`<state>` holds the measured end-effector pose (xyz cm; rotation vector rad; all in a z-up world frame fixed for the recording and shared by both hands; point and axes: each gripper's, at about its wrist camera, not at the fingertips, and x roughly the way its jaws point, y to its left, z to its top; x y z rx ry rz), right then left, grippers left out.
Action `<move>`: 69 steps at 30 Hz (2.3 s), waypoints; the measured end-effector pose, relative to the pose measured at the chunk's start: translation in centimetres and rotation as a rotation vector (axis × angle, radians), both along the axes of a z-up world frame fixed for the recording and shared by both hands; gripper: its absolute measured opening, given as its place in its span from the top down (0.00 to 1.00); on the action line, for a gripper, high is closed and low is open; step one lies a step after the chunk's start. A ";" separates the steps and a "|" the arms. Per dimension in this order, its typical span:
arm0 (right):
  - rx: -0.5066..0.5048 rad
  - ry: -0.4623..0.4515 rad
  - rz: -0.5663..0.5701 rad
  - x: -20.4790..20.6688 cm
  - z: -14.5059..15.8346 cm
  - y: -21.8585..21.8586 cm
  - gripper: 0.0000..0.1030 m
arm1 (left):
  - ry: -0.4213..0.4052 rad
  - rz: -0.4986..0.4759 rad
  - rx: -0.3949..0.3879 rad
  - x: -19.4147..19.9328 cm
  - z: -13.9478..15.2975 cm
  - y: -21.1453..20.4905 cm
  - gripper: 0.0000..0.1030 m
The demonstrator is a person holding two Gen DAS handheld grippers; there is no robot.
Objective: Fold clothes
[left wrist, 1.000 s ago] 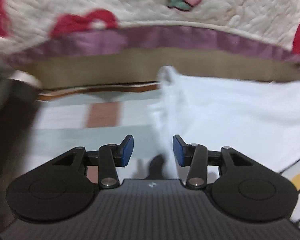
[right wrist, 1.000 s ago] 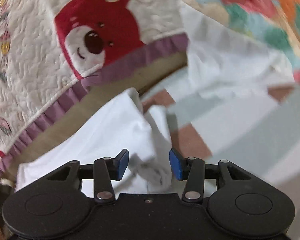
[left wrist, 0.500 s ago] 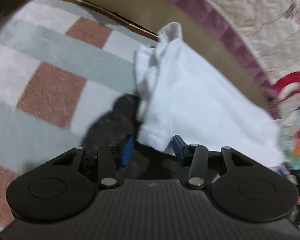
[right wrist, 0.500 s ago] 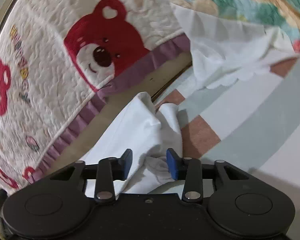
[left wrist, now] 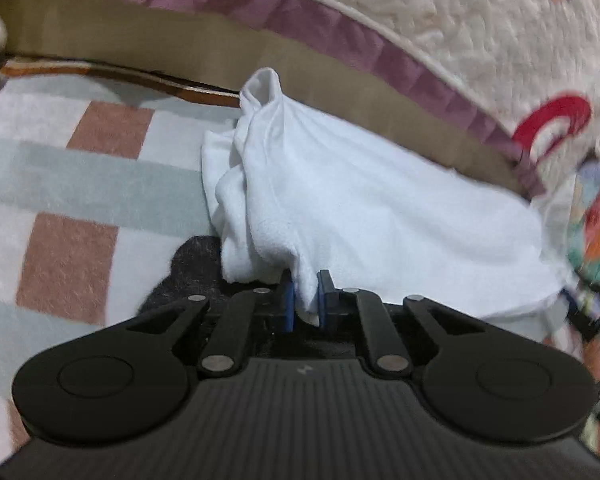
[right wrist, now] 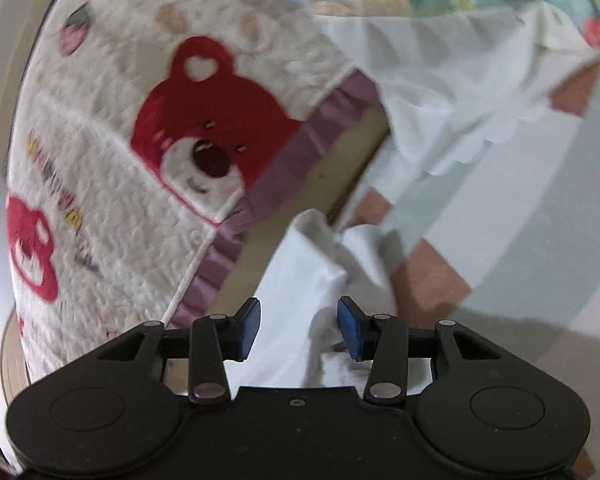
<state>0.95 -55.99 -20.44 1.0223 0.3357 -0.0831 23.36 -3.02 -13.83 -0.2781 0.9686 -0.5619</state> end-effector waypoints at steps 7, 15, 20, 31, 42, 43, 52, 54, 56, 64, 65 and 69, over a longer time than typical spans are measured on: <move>-0.165 -0.014 -0.006 -0.3 1.3 1.2 0.94 | -0.011 0.010 -0.042 -0.3 0.3 0.0 0.93; -0.223 -0.073 0.035 -0.3 4.3 1.9 0.94 | -0.123 -0.001 0.001 0.4 3.5 0.0 0.93; -0.269 -0.013 0.063 -0.4 4.4 1.1 0.94 | -0.148 0.078 0.027 1.9 3.6 -0.1 0.93; -0.335 0.167 0.104 0.4 3.1 1.2 0.94 | -0.134 0.122 0.190 1.4 0.7 -0.2 0.90; -0.406 0.309 0.047 0.9 2.9 1.6 0.84 | -0.080 0.240 0.207 -1.0 0.8 2.8 0.78; -0.376 0.315 0.034 0.8 2.8 1.3 0.70 | -0.030 0.263 0.101 -1.1 0.5 3.5 0.75; 0.085 0.206 -0.019 -0.4 -0.8 -0.9 0.53 | 0.127 0.266 -0.245 -0.9 -2.7 3.0 0.60; 0.102 0.205 -0.016 -0.2 -1.2 -0.6 0.53 | 0.126 0.290 -0.245 -0.3 -3.0 2.8 0.60; 0.088 0.224 0.002 0.2 -1.4 -0.2 0.52 | 0.133 0.308 -0.244 0.6 -3.4 2.9 0.59; 0.002 0.269 0.040 1.3 -1.6 1.4 0.48 | 0.012 0.289 -0.048 0.2 -2.3 0.9 0.59; -0.010 0.276 0.035 1.3 -1.5 1.5 0.48 | 0.005 0.319 -0.019 -0.1 -2.0 1.0 0.59; -0.121 0.321 0.017 1.5 -1.2 2.1 0.47 | 0.077 0.391 -0.030 -0.5 -2.0 2.1 0.42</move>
